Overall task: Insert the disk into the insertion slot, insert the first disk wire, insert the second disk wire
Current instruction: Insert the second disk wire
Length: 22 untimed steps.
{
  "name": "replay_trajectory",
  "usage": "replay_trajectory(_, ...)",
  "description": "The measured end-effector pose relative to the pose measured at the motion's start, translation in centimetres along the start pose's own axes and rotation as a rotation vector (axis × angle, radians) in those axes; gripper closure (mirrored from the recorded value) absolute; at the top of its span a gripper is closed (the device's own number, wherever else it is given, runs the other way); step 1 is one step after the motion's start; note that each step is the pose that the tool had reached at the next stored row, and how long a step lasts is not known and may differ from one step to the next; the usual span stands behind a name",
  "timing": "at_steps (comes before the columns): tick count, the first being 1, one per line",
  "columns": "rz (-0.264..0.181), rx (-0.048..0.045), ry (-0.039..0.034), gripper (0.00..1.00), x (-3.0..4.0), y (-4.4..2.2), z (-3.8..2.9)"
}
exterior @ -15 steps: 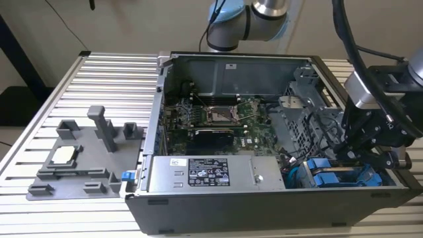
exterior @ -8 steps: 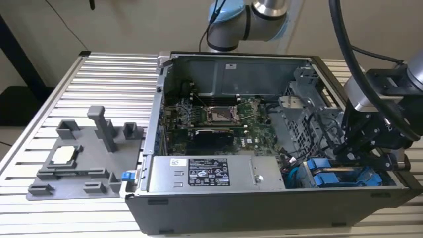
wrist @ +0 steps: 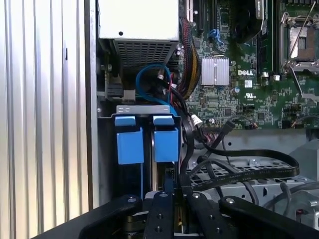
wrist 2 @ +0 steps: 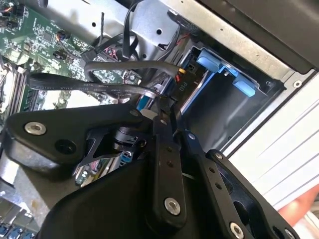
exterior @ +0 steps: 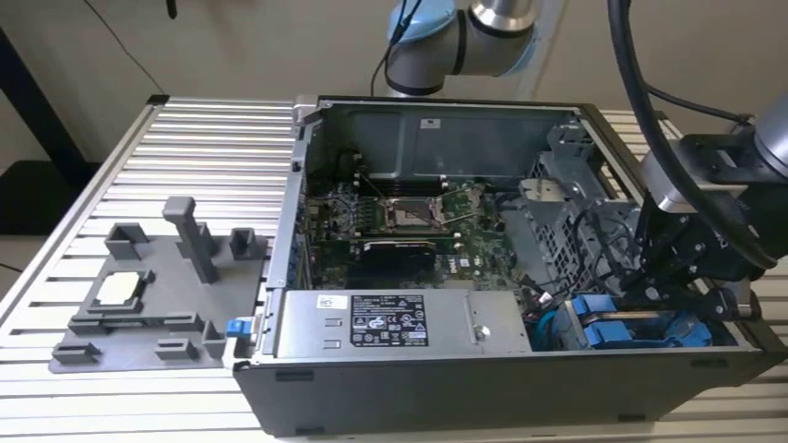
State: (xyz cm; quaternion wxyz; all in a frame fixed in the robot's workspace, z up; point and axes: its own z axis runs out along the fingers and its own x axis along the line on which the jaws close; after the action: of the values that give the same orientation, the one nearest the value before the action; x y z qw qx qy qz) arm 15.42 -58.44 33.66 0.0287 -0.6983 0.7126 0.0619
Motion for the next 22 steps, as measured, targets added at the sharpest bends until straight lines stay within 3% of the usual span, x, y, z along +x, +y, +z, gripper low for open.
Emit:
replay_trajectory(12, 0.001, 0.0005, -0.0010, 0.82, 0.05, -0.03, 0.43)
replay_trajectory(13, 0.001, 0.0005, -0.0002, 0.76, 0.05, -0.03, 0.40)
replay_trajectory(14, 0.001, 0.0001, 0.0008, 0.76, 0.05, -0.02, 0.37)
replay_trajectory(22, 0.001, -0.0029, 0.0014, 0.76, -0.11, 0.04, -0.95)
